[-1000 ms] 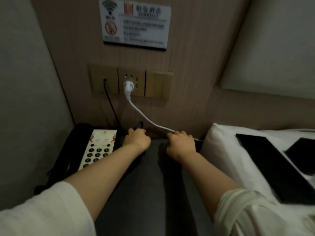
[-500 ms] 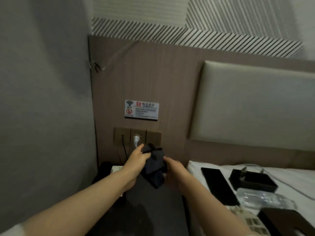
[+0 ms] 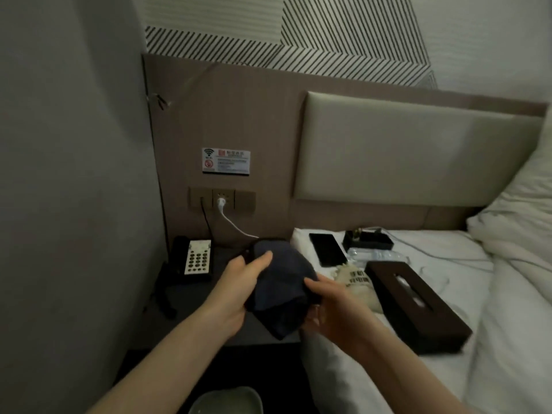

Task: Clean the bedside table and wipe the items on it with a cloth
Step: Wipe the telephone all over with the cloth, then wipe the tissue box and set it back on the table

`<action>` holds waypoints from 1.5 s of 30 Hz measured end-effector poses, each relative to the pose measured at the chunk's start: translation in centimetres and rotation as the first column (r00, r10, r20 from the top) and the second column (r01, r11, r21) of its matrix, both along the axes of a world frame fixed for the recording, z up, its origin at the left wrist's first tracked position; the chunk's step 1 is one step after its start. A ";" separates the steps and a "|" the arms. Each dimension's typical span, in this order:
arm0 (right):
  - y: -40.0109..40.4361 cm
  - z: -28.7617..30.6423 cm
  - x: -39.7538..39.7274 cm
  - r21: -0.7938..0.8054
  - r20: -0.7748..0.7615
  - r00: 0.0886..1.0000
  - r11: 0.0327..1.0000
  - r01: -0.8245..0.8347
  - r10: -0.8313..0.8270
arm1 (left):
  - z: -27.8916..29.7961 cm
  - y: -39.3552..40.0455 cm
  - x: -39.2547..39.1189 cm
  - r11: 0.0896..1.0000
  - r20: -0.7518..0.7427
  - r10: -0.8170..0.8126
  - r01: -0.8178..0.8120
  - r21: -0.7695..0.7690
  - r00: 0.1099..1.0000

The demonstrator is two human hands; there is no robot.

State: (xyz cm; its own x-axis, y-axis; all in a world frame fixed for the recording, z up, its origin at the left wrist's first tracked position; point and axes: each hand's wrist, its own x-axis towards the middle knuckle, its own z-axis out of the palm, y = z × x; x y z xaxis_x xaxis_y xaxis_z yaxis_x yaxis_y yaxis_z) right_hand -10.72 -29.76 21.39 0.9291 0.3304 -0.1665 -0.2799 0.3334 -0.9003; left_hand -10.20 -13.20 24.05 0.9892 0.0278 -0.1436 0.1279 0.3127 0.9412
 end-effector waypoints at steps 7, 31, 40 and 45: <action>-2.9 -0.6 -5.1 0.103 -0.078 0.997 0.994 0.022 -0.014 | 3.1 -3.7 -2.6 0.479 0.312 -0.263 -0.157 0.864 0.913; -4.5 -3.8 -5.4 0.324 -0.370 0.928 0.929 0.182 -0.053 | -3.6 -6.6 -0.2 0.505 0.244 -0.319 -0.054 0.861 0.916; -4.3 -3.8 -5.0 0.103 -0.285 0.942 0.971 0.215 -0.179 | -5.6 -4.8 -0.7 0.918 -0.219 -0.295 0.339 0.205 0.930; -4.9 -3.6 -4.0 0.018 -0.156 0.961 0.972 0.233 -0.228 | -6.3 -4.9 -1.7 0.757 -0.297 -0.647 0.543 -0.365 0.703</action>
